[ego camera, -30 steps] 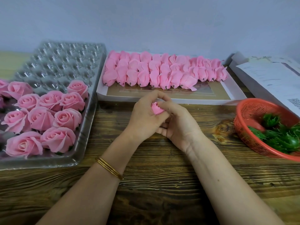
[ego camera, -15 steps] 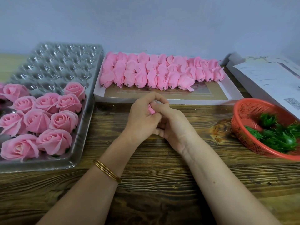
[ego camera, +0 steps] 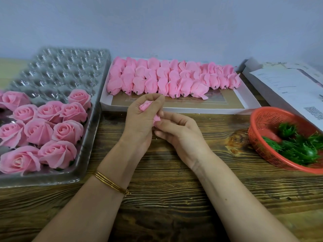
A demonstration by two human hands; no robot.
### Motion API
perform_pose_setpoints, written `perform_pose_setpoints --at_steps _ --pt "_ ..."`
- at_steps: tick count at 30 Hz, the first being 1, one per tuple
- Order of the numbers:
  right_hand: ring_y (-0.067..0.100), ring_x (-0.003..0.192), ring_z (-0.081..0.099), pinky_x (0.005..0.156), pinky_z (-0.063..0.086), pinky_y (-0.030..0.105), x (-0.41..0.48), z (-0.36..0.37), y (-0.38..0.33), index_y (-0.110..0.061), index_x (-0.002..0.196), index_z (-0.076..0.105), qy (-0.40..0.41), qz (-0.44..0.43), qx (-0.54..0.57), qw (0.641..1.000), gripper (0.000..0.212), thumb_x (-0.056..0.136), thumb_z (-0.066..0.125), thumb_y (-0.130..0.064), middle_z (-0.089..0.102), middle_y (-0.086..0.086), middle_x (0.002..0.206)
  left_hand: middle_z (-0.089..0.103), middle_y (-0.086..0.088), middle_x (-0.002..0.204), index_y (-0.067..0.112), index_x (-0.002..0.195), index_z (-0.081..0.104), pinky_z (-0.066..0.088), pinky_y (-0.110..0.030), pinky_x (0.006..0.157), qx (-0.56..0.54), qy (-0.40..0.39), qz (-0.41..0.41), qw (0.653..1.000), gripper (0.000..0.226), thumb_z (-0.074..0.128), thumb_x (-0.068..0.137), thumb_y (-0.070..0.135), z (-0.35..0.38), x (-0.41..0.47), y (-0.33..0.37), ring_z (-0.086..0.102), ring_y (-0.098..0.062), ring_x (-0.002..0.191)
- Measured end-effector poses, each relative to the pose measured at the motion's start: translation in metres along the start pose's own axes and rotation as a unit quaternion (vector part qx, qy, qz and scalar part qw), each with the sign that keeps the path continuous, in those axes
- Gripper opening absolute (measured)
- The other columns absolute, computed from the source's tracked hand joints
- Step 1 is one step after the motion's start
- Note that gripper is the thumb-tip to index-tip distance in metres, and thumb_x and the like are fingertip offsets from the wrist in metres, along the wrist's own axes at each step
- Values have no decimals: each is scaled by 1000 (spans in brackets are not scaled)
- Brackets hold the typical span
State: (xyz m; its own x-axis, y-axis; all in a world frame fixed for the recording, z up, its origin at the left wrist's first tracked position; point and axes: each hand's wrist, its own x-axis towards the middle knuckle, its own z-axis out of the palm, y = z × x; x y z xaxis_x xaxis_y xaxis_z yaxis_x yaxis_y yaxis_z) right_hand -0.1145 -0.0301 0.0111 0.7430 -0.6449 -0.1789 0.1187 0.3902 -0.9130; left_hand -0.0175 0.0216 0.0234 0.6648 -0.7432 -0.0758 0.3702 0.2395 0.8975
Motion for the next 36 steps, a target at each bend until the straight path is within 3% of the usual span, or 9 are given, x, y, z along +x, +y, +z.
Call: perform_pose_setpoints --at_steps 10,16,20,25,29,33,36 --pt "10 69 67 68 56 17 0 4 6 -7 95 70 4 -39 -3 999 10 87 67 -1 71 4 75 54 4 57 16 85 64 50 -21 54 10 -37 -19 999 6 67 90 14 -5 0 2 54 -7 55" --pt "18 71 63 73 56 24 3 2 11 4 104 70 23 -65 -18 997 19 87 70 -2 68 17 82 58 -2 70 18 84 67 43 -19 42 14 -83 -19 996 18 74 71 27 -9 0 3 56 -10 59" --pt "17 73 65 77 55 29 4 1 11 -4 101 75 21 -79 -20 996 20 83 72 -10 71 13 80 60 -10 90 14 94 66 44 -20 48 33 -116 -38 992 27 81 76 26 -13 1 3 59 -14 71" --pt "20 70 60 76 54 29 3 2 9 3 97 73 21 -91 -15 995 11 88 67 2 67 15 75 71 -6 82 4 101 66 39 -29 68 68 -178 -81 978 36 73 77 30 -19 0 6 65 -14 77" --pt "19 71 62 73 57 26 0 5 3 1 90 73 -19 -48 45 998 12 90 61 3 67 15 77 73 -9 106 17 84 78 43 -29 71 56 -211 -103 970 12 72 79 27 -23 2 8 66 -15 92" --pt "14 67 65 67 58 21 0 4 -3 -4 80 75 -51 24 105 993 13 87 64 -8 66 12 74 74 -6 104 18 83 81 55 -26 79 28 -250 -113 961 17 76 71 30 -23 2 8 68 -15 99" --pt "14 64 67 64 58 22 1 2 -3 -7 76 74 -41 50 126 990 8 76 70 -14 66 9 68 75 -5 99 15 74 77 57 -27 83 10 -210 -98 973 14 77 73 29 -21 2 6 70 -15 100"
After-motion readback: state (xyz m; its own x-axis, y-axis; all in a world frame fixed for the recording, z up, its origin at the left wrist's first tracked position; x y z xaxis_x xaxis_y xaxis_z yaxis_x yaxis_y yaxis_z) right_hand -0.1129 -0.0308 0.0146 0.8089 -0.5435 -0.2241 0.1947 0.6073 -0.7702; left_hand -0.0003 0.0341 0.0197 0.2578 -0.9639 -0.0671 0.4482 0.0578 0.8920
